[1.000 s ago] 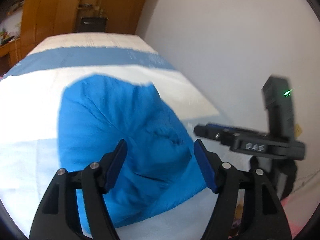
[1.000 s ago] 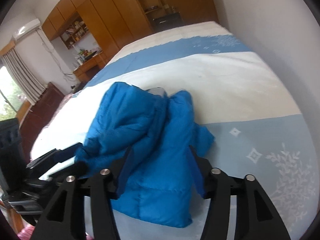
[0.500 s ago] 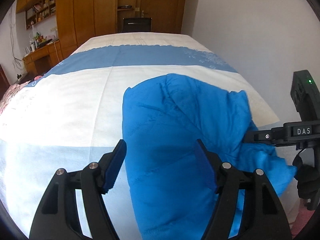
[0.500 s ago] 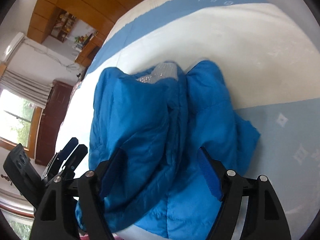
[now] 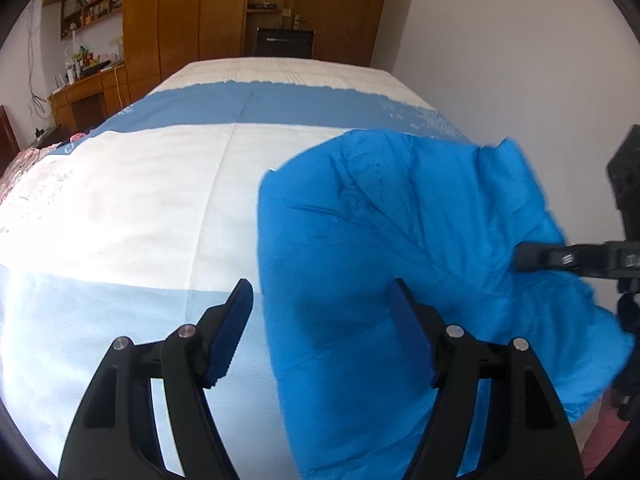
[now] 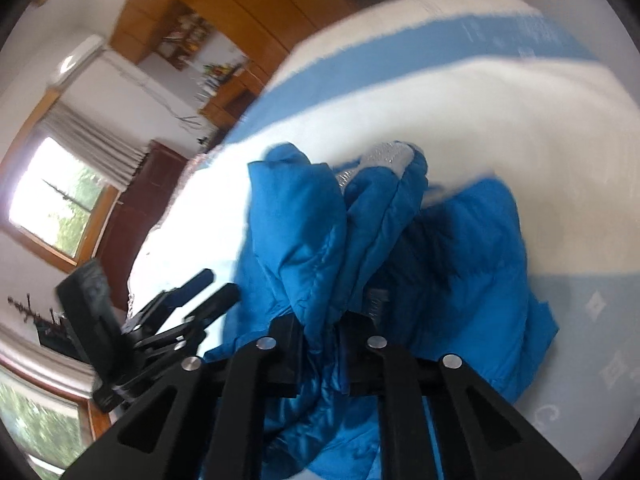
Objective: Fold large clothes
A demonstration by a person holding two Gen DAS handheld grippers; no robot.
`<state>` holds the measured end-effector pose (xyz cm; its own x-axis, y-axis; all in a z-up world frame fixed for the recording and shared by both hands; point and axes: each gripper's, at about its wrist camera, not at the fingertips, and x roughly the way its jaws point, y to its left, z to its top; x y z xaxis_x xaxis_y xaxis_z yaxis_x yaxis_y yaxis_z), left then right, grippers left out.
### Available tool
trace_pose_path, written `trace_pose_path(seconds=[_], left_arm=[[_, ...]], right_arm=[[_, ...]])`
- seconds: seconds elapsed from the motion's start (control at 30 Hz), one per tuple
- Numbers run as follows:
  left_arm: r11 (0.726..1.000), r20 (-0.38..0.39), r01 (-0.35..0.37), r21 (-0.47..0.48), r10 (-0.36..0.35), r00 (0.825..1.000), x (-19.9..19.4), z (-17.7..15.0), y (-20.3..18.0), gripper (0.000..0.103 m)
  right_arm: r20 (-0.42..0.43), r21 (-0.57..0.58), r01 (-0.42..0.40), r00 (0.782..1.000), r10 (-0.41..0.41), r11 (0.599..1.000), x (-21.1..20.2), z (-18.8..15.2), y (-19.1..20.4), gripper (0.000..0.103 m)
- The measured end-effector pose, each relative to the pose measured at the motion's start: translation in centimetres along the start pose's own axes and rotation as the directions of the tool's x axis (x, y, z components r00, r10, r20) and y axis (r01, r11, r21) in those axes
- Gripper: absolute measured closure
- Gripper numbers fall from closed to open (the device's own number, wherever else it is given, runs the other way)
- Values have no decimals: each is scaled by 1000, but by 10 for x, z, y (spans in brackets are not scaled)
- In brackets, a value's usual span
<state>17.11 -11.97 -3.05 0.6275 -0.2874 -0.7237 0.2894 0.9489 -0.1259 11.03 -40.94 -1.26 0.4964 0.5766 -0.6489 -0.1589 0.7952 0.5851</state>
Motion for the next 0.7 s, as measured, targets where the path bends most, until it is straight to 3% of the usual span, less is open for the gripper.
trace_pose_path(seconds=[0.17,0.3,0.7], left_arm=[[1000,22,19,11,-19,1000,-12,2,-10,33],[998,16,43,36,-44,999,-14,0,-25,33],[992,-50,87,93,-83,995,4,-16,-55,33]], right_arm=[[79,-78,17,997,-11,997,-49,-9,13,92],[117,-67,31,993,-23,997,-71,-16,7,92],[112,43,71,991,-75,997,-84,-43,-47,92]])
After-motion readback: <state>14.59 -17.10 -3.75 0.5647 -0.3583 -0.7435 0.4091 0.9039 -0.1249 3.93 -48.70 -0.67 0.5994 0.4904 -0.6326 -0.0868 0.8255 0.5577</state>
